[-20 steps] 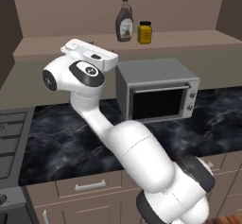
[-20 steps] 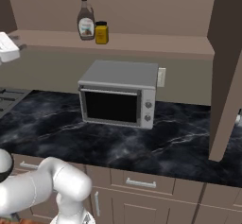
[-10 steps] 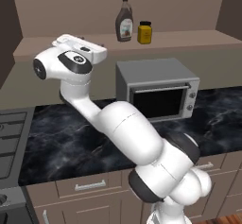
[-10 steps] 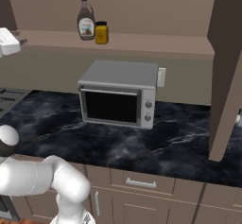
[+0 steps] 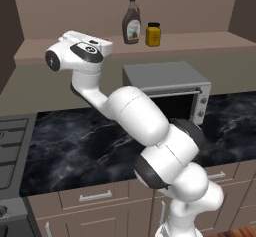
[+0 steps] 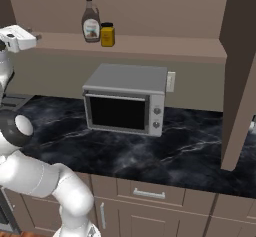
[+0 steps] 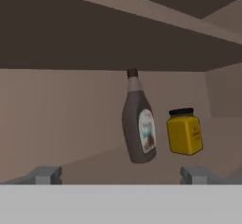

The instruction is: The dining table condiment station is running low on syrup bottle. Refill the condiment station by opening the cabinet and taking the syrup bottle from the cabinet and placing it on the dining table.

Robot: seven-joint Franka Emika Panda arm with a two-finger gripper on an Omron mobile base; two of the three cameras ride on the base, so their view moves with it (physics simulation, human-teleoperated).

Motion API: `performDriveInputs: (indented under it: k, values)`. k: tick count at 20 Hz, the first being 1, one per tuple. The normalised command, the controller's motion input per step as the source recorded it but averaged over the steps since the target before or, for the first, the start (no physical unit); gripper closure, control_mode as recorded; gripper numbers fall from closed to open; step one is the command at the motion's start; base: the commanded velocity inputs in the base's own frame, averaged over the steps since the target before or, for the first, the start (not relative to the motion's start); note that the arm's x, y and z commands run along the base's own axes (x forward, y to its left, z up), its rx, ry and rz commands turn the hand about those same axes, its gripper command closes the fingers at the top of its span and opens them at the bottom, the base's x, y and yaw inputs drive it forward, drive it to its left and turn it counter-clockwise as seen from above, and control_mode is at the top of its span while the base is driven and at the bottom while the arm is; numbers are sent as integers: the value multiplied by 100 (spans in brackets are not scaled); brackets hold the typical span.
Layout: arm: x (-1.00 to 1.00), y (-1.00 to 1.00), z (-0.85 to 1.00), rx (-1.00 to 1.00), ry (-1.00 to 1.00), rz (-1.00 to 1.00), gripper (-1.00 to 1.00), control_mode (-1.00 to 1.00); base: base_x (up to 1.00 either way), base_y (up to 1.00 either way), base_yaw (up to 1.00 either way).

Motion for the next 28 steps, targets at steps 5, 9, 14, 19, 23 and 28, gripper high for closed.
performDriveInputs:
  k: [5,9,14,19,23,28]
  values:
    - [54,-1,0,0,4,0,-100,-100,0,0,0]
    - [42,-12,0,0,4,0,-100,-100,0,0,0]
    - [12,-15,0,0,3,-1,-100,-100,0,0,0]
    - [17,-17,4,0,7,-6,-100,-100,0,0,0]
    - [32,-5,3,0,11,-8,-100,-100,0,0,0]
    - [31,-15,0,0,9,-5,-100,-100,0,0,0]
